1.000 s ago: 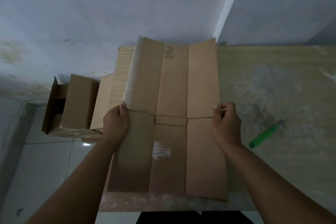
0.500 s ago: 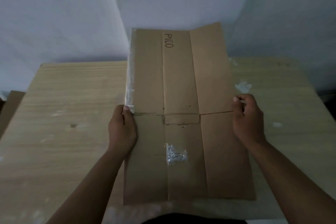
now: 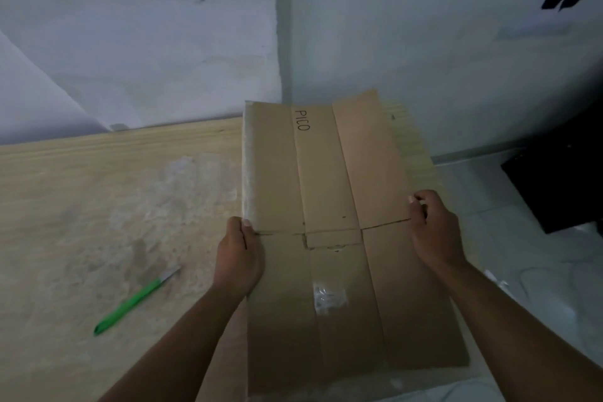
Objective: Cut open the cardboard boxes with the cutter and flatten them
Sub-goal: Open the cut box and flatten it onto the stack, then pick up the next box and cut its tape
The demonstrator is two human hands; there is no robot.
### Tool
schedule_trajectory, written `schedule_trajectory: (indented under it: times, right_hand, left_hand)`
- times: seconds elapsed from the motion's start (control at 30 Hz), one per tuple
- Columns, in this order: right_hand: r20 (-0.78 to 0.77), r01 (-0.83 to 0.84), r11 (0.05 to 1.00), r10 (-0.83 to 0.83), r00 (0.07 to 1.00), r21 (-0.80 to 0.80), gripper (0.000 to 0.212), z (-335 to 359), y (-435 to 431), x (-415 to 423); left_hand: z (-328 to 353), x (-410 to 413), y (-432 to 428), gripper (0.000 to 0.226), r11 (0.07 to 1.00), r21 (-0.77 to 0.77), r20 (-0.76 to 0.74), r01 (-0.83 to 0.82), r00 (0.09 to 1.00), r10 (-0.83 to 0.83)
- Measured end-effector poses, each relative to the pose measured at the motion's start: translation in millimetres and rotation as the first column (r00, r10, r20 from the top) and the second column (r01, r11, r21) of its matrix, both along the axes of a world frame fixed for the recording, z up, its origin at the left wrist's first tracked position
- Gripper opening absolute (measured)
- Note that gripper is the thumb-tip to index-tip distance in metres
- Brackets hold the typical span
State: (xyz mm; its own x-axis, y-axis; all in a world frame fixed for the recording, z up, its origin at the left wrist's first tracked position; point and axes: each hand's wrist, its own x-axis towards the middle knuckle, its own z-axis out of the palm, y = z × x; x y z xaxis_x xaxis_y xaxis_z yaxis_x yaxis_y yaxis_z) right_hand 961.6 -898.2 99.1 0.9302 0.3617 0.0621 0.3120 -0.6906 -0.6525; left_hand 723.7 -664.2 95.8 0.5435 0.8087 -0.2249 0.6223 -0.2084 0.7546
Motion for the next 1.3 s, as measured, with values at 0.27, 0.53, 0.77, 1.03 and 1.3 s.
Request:
schedule_trajectory:
  times: [0.27,0.53,0.77,1.03,1.3]
  right_hand:
    - [-0.035,0.012,0.983,-0.019,0.999,-0.185,0.025,-20.2,-37.6,23.7]
    - [-0.122,0.167,0.972,-0.188,0.974,-0.168,0.033,-23.0,-18.3,5.2]
    - [-0.005,0.014,0.97,-0.015,1.0,-0.241,0.043,-13.2,30.8,-48.3]
    - [0.024,-0.258,0.938,0.271,0.962,-0.234,0.055,1.1,164.8,-174.3]
    - [-0.019,-0.394,0.868,0.408,0.913,-0.303,0.051,5.8,320.8,-347.8]
  left_hand:
    - [-26.0,10.7,-3.8,0.011,0.985,-0.116,-0.157,0.127,0.977,-0.145]
    - [-24.4,5.0,3.2,0.017,0.981,-0.058,-0.224,0.184,0.956,-0.192]
    - [-14.9,-31.5,23.8,0.016,0.974,-0.069,-0.209,0.217,0.951,-0.227]
    - [12.0,-129.8,105.3,0.021,0.941,0.2,-0.147,0.272,0.958,-0.246]
    - [16.8,-310.3,240.8,0.031,0.893,0.309,-0.226,0.326,0.938,-0.264]
